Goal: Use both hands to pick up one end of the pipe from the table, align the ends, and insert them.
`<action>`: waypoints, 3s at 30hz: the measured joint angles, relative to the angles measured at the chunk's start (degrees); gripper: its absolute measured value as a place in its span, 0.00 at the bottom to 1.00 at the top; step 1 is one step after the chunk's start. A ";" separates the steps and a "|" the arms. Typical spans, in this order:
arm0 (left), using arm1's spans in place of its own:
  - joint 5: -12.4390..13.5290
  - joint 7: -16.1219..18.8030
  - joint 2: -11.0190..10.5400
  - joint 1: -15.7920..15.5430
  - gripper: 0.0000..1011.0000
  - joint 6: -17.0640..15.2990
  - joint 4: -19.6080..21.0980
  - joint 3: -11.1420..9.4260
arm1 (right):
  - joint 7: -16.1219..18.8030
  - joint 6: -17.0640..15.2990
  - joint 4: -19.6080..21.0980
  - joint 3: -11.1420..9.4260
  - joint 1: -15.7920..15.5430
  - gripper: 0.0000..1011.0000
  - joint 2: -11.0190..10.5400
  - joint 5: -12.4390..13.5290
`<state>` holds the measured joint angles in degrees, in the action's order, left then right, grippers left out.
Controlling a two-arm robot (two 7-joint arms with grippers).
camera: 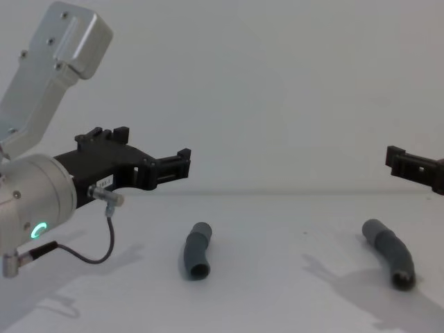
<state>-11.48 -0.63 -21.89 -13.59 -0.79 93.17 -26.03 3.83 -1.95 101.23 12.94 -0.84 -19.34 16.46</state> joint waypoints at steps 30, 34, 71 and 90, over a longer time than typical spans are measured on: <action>0.00 0.00 -0.01 0.00 0.99 0.00 0.00 0.00 | 0.00 0.00 0.00 0.00 0.00 0.99 0.00 0.00; 0.00 0.00 0.00 0.00 0.99 0.00 0.00 0.00 | 0.00 0.00 0.00 0.00 0.00 0.99 0.00 0.00; 0.00 0.00 0.01 0.00 0.99 -0.02 0.01 0.01 | 0.00 0.00 0.00 0.00 0.00 0.99 0.00 0.00; -0.70 1.22 2.04 -2.06 0.99 -12.08 2.53 0.82 | 0.00 0.00 0.00 0.00 0.00 0.99 0.00 0.01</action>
<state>-12.19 0.60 -19.85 -15.65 -12.88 95.70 -25.20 3.83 -1.95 101.23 12.94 -0.84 -19.34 16.47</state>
